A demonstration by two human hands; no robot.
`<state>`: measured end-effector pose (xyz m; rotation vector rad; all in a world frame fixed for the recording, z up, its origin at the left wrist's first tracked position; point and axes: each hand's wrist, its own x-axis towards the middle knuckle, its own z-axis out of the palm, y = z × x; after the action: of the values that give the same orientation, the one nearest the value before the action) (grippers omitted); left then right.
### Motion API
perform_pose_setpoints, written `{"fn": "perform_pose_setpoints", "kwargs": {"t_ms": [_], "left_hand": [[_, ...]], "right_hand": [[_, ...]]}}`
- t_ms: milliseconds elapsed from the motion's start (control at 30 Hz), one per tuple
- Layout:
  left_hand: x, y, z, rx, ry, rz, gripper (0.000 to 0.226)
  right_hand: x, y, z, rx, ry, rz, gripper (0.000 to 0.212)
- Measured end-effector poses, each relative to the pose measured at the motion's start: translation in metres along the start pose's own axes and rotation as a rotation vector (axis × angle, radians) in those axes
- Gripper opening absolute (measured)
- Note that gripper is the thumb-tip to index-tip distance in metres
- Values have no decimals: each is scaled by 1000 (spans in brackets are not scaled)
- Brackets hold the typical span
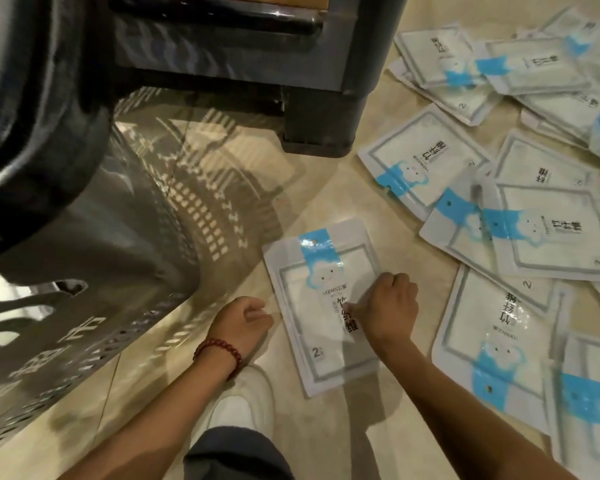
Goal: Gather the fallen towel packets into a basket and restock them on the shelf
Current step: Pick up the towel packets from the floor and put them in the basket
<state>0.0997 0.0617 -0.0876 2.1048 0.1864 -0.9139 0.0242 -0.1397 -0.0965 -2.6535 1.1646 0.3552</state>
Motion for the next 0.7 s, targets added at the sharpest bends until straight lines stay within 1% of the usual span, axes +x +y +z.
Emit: {"fn": "perform_pose_setpoints", "kwargs": {"t_ms": [67, 100, 133, 167, 200, 233, 267, 333, 400, 433, 500, 567, 633, 700], "left_hand": [[1, -3, -2, -4, 22, 1, 20], [1, -3, -3, -12, 34, -5, 19], [1, -2, -3, -24, 46, -7, 19], [0, -2, -3, -32, 51, -2, 19], [0, -1, -2, -37, 54, 8, 19], [-1, 0, 0, -44, 57, 15, 19], [-2, 2, 2, -54, 62, 20, 20], [-4, 10, 6, -91, 63, 11, 33], [-8, 23, 10, -176, 29, -14, 52], [-11, 30, 14, -272, -20, -27, 57], [-18, 41, 24, -486, -141, -45, 53], [-22, 49, 37, -563, -209, -78, 49], [-24, 56, 51, -545, -223, -89, 48], [-25, 61, 63, -456, -215, -33, 33]], "right_hand": [[-3, 0, 4, 38, 30, 102, 83], [-4, 1, 3, 44, 13, 151, 85], [-3, 3, 2, 38, -22, 174, 83], [-2, 5, 0, 29, -53, 154, 74], [-1, 7, -1, 51, -69, 98, 59], [-2, 9, -3, 131, -81, 29, 43], [-4, 11, -5, 265, -97, -38, 32], [-11, 18, -12, 559, -85, -111, 30], [-21, 25, -24, 815, -33, -93, 33], [-28, 29, -28, 930, -38, -58, 32], [-40, 36, -30, 1124, -103, 24, 30], [-48, 41, -29, 1264, -173, 89, 30], [-50, 48, -26, 1290, -208, 117, 28], [-51, 62, -22, 1161, -173, 121, 23]]}}
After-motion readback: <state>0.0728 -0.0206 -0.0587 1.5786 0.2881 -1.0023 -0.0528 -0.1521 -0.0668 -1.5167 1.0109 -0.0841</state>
